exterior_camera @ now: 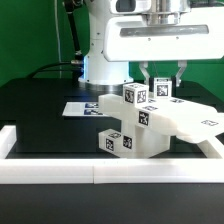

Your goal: Assemble chair

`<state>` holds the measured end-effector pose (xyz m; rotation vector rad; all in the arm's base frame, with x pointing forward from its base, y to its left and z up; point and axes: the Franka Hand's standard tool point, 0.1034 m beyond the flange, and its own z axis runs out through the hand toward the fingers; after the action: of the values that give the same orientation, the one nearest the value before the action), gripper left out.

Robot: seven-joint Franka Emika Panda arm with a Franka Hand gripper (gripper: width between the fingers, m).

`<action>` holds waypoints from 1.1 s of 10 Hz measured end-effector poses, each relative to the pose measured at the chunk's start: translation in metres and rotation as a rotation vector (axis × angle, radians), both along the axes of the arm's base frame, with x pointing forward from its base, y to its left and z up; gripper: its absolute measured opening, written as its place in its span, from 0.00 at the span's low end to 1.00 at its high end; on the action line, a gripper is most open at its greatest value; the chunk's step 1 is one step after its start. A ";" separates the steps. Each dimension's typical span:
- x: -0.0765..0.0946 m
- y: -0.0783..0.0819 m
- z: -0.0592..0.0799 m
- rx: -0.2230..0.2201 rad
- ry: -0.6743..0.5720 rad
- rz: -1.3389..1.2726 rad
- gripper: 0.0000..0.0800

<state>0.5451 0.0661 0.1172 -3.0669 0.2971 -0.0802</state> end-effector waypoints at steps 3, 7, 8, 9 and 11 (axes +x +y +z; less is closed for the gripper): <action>0.000 0.000 0.000 0.012 0.008 -0.158 0.36; 0.000 0.001 0.000 0.027 0.022 -0.408 0.36; 0.000 0.001 0.000 0.029 0.024 -0.444 0.36; 0.000 0.001 0.000 0.035 0.029 -0.525 0.36; 0.000 0.001 0.000 0.040 0.033 -0.613 0.36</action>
Offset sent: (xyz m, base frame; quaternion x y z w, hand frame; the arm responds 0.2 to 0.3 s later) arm 0.0000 0.0000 0.0000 0.0000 0.0000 0.1938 0.9810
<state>0.5452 0.0671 0.1172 -2.8179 1.2046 -0.0476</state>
